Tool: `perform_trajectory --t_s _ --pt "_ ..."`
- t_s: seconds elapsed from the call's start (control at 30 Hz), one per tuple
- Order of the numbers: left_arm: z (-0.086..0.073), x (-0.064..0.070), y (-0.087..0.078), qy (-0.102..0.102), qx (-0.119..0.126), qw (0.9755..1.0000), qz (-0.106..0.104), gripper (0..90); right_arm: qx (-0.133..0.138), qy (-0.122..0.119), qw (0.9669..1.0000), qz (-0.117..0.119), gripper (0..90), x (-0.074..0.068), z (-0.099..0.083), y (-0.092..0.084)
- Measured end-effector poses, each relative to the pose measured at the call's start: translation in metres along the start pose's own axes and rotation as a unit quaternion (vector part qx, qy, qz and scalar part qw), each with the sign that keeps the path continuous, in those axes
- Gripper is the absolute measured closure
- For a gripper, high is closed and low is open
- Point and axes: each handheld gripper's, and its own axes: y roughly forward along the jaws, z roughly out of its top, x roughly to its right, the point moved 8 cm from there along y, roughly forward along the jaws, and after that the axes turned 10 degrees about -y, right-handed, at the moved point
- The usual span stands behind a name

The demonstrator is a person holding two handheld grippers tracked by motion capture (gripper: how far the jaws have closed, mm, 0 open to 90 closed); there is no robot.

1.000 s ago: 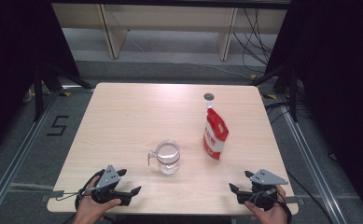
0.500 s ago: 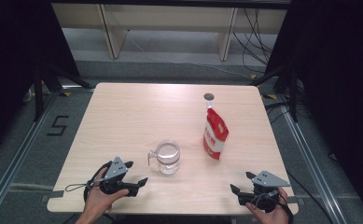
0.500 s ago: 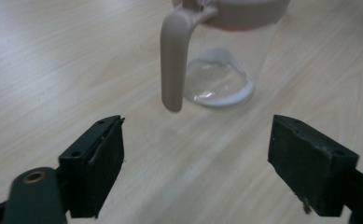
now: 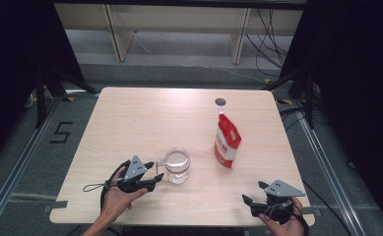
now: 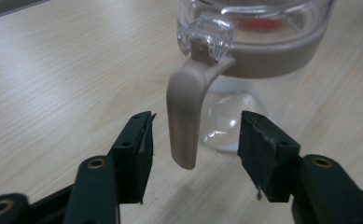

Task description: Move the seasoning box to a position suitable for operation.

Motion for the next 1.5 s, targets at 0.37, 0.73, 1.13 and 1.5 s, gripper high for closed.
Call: perform_trajectory --t_s 0.37,0.73,1.13,1.5 --pt "0.003 -0.003 0.008 0.018 0.001 0.9998 0.011 67.5 0.001 -0.006 1.0000 -0.002 25.9 0.001 0.000 0.001" --pt "0.004 -0.005 0.004 0.015 -0.008 0.9998 -0.008 74.8 0.000 0.003 1.0000 0.006 25.9 -0.003 0.000 0.002" --pt "0.001 0.005 0.001 0.034 -0.012 0.9984 -0.044 74.4 0.001 -0.019 0.9998 0.006 26.0 -0.002 0.001 0.002" --pt "-0.005 0.024 -0.003 0.040 -0.019 0.9961 -0.077 74.4 0.000 -0.017 0.9998 0.003 26.0 -0.002 0.001 0.002"
